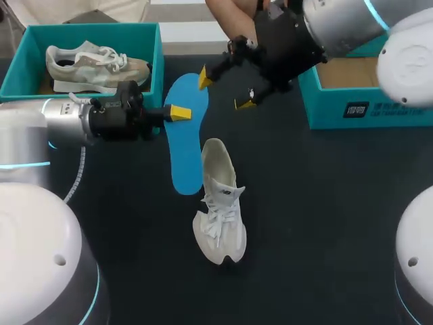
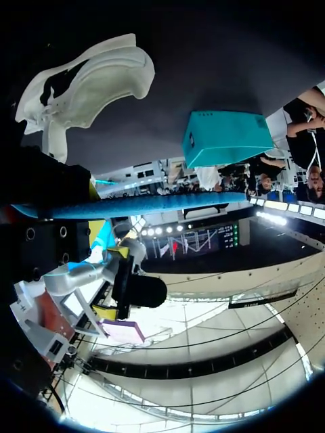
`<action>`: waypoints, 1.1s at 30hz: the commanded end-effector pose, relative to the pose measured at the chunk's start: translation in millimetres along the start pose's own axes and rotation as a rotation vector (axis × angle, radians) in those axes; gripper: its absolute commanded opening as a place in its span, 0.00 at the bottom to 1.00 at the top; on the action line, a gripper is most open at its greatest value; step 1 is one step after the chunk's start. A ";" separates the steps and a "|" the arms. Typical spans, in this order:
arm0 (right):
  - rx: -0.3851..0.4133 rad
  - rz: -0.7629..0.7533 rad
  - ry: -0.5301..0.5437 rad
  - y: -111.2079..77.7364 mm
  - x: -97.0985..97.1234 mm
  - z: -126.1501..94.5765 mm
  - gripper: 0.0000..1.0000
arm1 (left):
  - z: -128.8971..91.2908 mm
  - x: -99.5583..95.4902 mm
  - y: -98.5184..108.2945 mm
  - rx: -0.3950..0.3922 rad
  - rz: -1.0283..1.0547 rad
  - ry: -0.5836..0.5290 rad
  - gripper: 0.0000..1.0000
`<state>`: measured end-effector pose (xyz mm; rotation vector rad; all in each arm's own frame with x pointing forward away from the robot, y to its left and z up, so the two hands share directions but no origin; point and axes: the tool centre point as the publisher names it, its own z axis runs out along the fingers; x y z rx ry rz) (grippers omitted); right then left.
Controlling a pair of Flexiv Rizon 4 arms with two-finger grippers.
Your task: Take the shoe out of the shoebox, open the shoe tongue, remove and reinsert the insole, then place the shoe into the shoebox
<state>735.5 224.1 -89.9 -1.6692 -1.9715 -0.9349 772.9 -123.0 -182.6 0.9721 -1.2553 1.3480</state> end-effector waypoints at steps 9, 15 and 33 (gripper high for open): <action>-0.054 -0.054 -0.665 8.9 21.0 21.2 1.00 | 0.2 -0.6 0.6 0.001 0.001 0.000 0.00; -0.076 -0.009 -0.810 12.0 20.0 30.5 1.00 | 0.2 -0.6 0.6 0.001 0.001 0.000 0.00; -0.060 -0.040 -0.975 10.9 33.8 52.5 1.00 | 0.2 -0.6 0.6 0.001 0.001 0.000 0.00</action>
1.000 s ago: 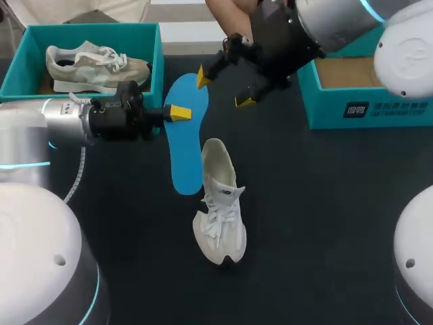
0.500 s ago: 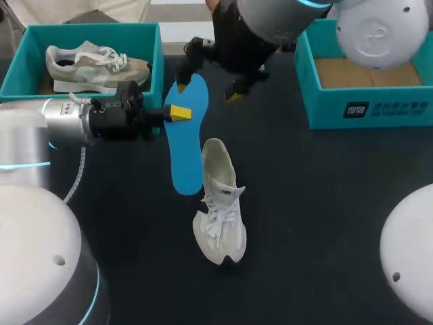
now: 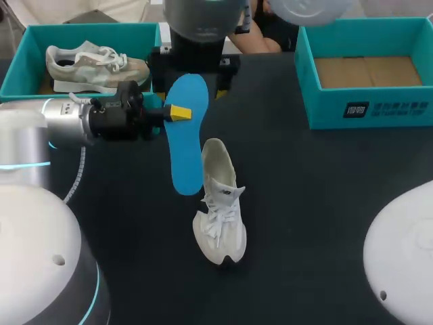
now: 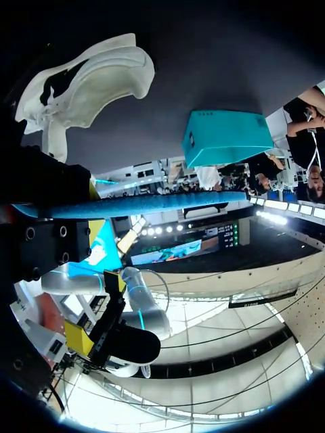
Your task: Take the shoe out of the shoebox, open the shoe tongue, remove and reinsert the insole, then place the shoe into the shoebox
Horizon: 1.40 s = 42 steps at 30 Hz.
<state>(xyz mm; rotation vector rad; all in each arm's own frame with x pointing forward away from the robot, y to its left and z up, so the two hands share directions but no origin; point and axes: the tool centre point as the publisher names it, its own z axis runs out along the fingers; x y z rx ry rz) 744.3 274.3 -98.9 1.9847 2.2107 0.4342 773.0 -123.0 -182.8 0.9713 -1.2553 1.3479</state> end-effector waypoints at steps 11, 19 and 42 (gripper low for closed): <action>0.022 0.047 -0.249 -3.8 12.5 9.6 1.00 | 0.3 -0.4 0.8 0.001 0.001 0.000 0.00; 0.021 0.051 -0.237 -3.8 10.7 8.7 1.00 | 0.3 -0.4 0.8 0.001 0.001 0.000 0.00; 0.131 0.120 0.444 -2.1 -27.1 13.2 1.00 | 0.3 -0.4 0.8 0.001 0.001 0.000 0.00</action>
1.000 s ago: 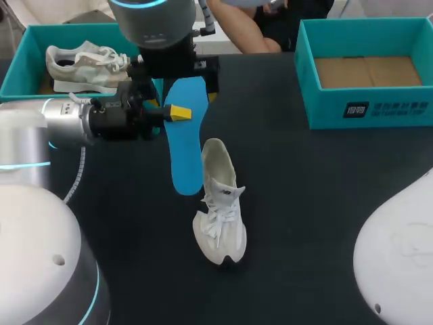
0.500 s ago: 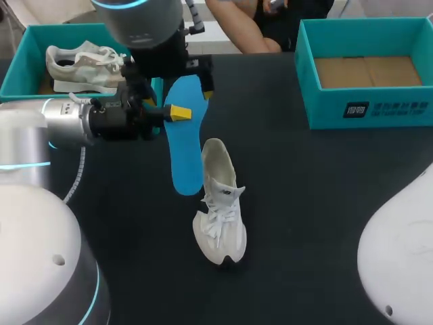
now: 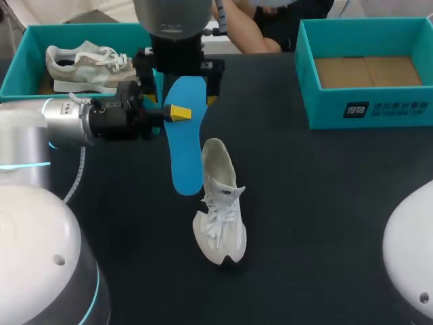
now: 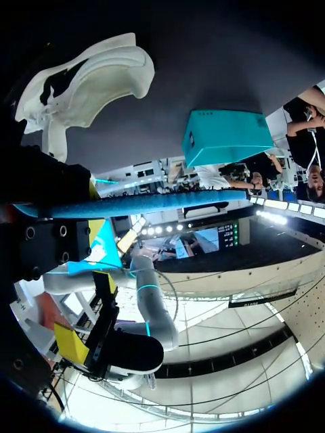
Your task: Take the shoe out of the shoebox, open the shoe tongue, remove and reinsert the insole, then place the shoe into the shoebox
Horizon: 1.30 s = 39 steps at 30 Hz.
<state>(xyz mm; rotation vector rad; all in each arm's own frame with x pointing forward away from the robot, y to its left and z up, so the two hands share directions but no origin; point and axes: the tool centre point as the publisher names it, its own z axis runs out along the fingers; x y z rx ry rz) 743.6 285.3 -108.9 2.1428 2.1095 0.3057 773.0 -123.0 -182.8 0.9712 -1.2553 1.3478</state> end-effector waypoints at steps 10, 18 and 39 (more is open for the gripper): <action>0.107 -0.022 0.662 11.5 -49.8 9.6 1.00 | 0.3 -0.3 0.8 0.001 0.001 0.000 0.00; 0.082 0.029 0.862 11.1 -61.7 22.6 1.00 | 0.3 -0.3 0.8 0.001 0.001 0.000 0.00; 0.005 0.074 1.314 6.1 -72.4 48.6 1.00 | 0.3 -0.3 0.8 0.001 0.001 0.000 0.00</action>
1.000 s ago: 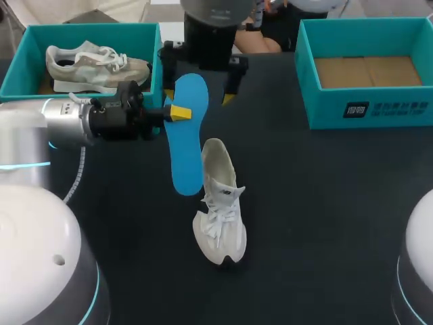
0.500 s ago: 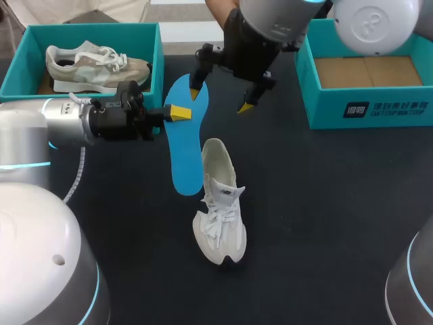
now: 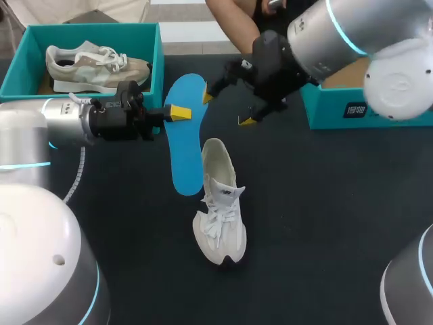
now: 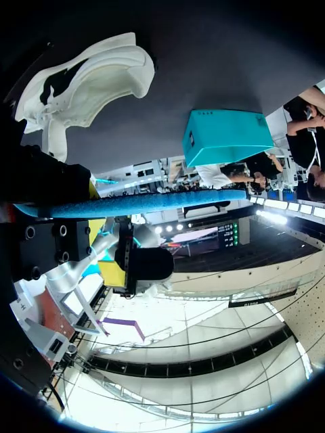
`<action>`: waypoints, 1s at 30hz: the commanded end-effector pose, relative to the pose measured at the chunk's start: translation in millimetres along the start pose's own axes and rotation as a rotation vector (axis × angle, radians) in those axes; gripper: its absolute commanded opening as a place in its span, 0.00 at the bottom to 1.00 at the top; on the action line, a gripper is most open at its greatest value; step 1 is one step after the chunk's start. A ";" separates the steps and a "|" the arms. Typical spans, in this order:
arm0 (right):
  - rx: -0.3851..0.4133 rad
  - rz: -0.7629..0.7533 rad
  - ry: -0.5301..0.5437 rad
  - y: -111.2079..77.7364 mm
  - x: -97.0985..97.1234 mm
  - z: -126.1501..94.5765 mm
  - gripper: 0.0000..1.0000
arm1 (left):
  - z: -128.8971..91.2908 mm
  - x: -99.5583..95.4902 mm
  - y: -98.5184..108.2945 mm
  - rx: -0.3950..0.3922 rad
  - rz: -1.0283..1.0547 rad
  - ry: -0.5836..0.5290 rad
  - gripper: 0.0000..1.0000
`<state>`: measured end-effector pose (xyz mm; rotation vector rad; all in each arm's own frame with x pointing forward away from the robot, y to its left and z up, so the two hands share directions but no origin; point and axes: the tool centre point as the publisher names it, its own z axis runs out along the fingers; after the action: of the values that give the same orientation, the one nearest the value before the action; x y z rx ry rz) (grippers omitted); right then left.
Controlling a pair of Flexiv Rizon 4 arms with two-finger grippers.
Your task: Take the shoe out of the shoebox, open the shoe tongue, remove and reinsert the insole, then place the shoe into the shoebox
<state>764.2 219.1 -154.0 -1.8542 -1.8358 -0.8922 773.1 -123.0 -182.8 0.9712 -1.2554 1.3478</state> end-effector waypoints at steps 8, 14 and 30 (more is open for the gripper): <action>0.009 -0.005 0.680 -1.6 -12.6 4.5 1.00 | 0.3 -0.3 0.8 0.001 0.001 0.000 0.00; 0.001 -0.013 0.699 0.7 -15.4 4.2 1.00 | 0.3 -0.3 0.8 0.001 0.001 0.000 0.00; 0.017 -0.025 0.671 -0.2 -25.7 8.1 1.00 | 0.3 -0.3 0.8 0.001 0.001 0.000 0.00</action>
<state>766.8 204.8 -175.3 -1.2993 -1.4407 -1.2944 773.0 -123.0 -182.8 0.9712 -1.2554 1.3478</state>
